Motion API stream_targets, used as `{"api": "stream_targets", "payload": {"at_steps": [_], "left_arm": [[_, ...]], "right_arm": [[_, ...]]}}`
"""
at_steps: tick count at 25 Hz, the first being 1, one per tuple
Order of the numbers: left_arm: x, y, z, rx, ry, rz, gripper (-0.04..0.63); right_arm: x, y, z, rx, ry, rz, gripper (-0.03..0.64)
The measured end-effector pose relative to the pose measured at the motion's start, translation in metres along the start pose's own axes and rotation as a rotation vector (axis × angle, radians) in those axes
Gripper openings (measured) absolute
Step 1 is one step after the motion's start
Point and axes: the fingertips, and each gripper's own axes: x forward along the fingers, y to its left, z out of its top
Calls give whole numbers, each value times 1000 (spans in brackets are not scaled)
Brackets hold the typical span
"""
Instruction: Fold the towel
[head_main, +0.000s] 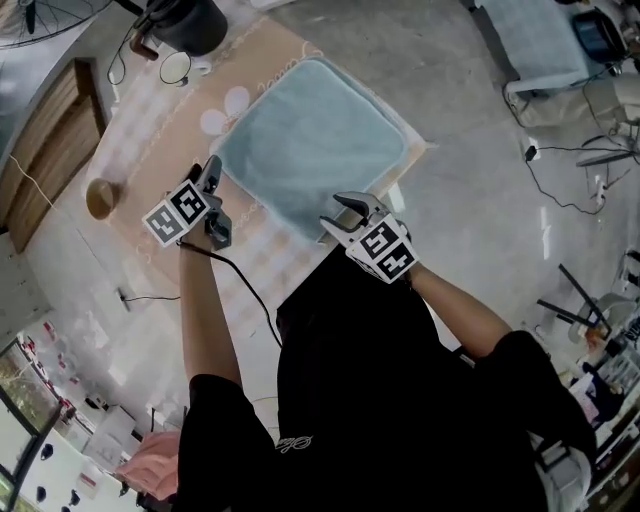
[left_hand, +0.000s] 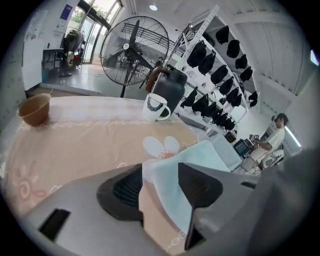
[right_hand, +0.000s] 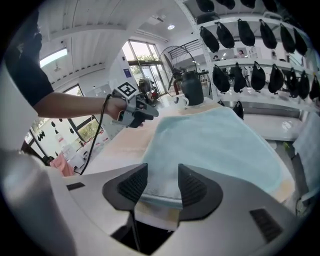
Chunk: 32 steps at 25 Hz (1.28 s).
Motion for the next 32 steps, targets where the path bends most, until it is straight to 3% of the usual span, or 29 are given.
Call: {"api": "stream_targets", "payload": {"at_steps": [4,9,16,18,22,27,32], "left_arm": [[21,11,-8,12,41,-50,207],[42,11,-21,43,90,-102,207],[46,16,-22,40,99,-107,187],[46,18,-23,40,102,-97,167],[45,24,-27,17,118,-80,67],[32,33,-27,-1,106,-71,57],[-3,67,-30,-52,64,-13,52]], "right_arm": [[17,38,-12,-8,20,17,172],[40,67,-36,-76,91,-28,172],[54,55,-61,-68,149,-136,181],[53,51,-59,-45,142,-146,135],[49,48,-57,-4,135,-134,81],[49,63,-50,-34,148,-75,37],[55,98,-35,-113,136,68,31]]}}
